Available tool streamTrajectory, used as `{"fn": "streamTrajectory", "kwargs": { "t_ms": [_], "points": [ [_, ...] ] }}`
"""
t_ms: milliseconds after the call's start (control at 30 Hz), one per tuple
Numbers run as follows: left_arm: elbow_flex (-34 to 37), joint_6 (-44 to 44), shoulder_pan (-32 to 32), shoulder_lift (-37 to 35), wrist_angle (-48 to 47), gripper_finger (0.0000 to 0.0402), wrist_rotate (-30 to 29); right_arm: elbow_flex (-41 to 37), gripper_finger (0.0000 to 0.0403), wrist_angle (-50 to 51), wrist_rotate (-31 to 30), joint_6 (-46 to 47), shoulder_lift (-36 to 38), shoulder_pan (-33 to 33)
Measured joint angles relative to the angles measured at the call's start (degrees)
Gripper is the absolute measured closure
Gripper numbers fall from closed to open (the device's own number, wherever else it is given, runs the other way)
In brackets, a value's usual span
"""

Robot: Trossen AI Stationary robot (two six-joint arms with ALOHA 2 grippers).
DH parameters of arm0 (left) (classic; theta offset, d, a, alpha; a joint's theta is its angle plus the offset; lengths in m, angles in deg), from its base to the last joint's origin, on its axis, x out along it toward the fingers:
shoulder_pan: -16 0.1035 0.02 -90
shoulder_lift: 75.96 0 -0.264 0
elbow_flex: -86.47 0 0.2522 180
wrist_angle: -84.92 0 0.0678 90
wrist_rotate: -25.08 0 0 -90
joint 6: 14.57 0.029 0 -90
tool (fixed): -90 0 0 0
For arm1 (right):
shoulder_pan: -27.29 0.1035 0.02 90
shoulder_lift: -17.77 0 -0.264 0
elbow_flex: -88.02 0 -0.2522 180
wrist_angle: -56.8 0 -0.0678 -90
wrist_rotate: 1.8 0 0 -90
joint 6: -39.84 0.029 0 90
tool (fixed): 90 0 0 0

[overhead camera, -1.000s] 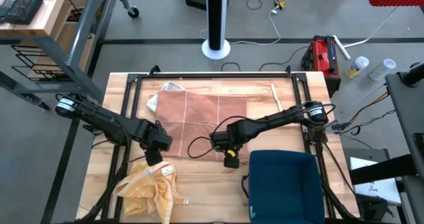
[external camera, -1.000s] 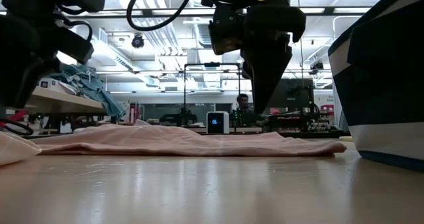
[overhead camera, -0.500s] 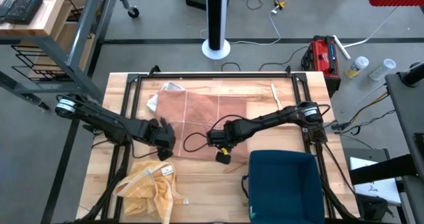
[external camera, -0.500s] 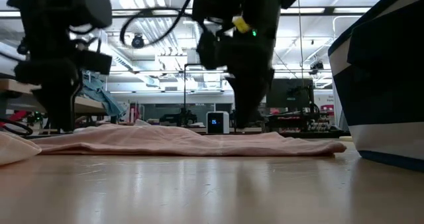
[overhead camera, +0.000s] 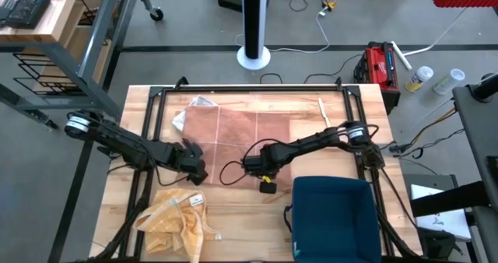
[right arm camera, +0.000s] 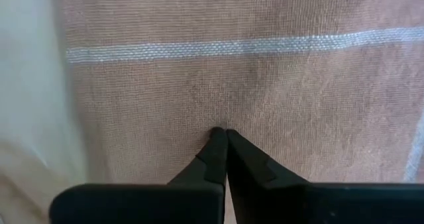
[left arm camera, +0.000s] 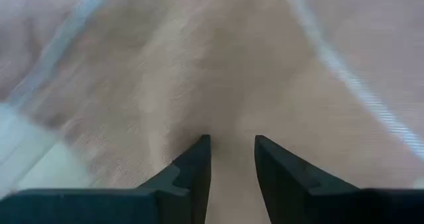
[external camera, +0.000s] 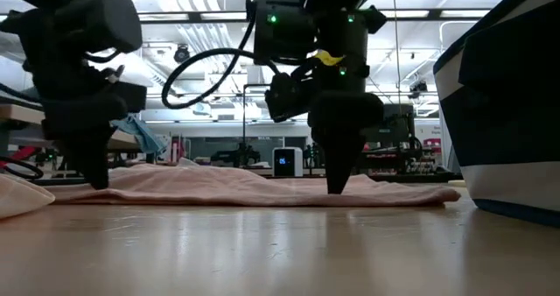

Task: Fold towel
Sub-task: Fold the brown towel

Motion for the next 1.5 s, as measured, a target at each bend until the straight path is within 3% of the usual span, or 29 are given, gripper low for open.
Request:
{"fn": "streamTrajectory", "kwargs": {
  "t_ms": [533,900,1000,1167,1500],
  "points": [
    [-5.3,3.2,0.2,0.0,0.6,0.0259,-2.8,-0.1,0.0402,0.3,-5.1,-1.1,9.2,-0.3],
    [-11.7,3.3,0.1,0.0,0.9,0.0239,-2.7,-0.1,0.0401,-1.5,-8.4,5.5,13.0,2.0],
    [-12.9,3.4,0.1,0.0,0.9,0.0237,-2.7,-0.1,0.0399,-2.3,-11.8,5.8,12.9,3.3],
    [-14.8,4.0,0.1,0.0,0.9,0.0242,-2.7,-0.1,0.0402,-2.9,-26.8,10.1,13.6,5.4],
    [-15.9,7.2,-0.1,0.0,7.0,0.0269,-5.6,0.0,0.0402,-3.5,-26.2,8.7,17.4,7.1]
  ]
}}
